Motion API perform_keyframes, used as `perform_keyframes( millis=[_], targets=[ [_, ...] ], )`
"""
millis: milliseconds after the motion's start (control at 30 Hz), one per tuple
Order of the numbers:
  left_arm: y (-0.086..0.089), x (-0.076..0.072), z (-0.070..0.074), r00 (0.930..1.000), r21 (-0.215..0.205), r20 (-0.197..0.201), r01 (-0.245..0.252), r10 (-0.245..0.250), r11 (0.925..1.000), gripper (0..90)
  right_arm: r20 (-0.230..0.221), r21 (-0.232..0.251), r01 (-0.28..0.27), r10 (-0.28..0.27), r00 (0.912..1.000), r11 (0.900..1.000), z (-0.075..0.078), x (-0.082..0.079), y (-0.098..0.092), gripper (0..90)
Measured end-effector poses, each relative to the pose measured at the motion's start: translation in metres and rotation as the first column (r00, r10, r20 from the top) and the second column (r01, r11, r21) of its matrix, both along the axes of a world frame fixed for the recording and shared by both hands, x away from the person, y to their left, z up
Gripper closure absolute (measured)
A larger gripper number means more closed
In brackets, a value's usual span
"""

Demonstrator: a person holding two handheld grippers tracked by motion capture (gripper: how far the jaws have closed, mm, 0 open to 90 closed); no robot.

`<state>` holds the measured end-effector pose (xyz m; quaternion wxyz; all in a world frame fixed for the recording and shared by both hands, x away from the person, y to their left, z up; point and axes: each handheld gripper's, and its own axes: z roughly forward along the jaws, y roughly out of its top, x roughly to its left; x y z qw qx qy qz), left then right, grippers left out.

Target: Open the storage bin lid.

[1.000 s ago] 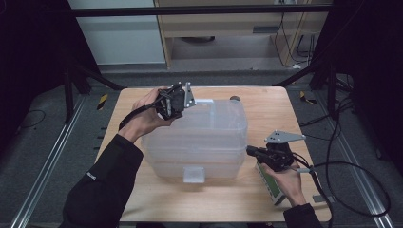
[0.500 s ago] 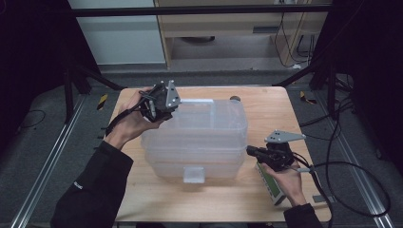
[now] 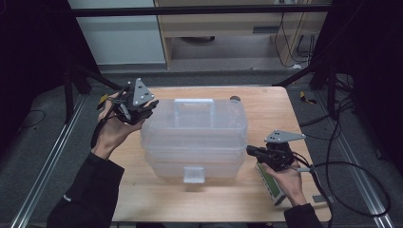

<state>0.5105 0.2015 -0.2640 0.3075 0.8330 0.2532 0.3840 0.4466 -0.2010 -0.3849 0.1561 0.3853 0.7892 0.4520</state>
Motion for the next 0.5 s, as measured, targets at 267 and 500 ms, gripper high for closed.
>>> perform_keyframes(
  millis=[267,500],
  targets=[
    [0.021,-0.009,-0.010,0.9973,-0.125,0.033,-0.061,0.065,0.9903,84.4,0.000,0.000,0.000,0.000,1.0000,1.000,0.000,0.000,0.000,90.0],
    [0.042,-0.021,-0.020,0.9935,-0.220,0.044,-0.093,0.106,0.9711,89.3,0.005,-0.004,-0.003,0.003,1.0000,1.000,0.000,0.000,0.000,90.0]
  ],
)
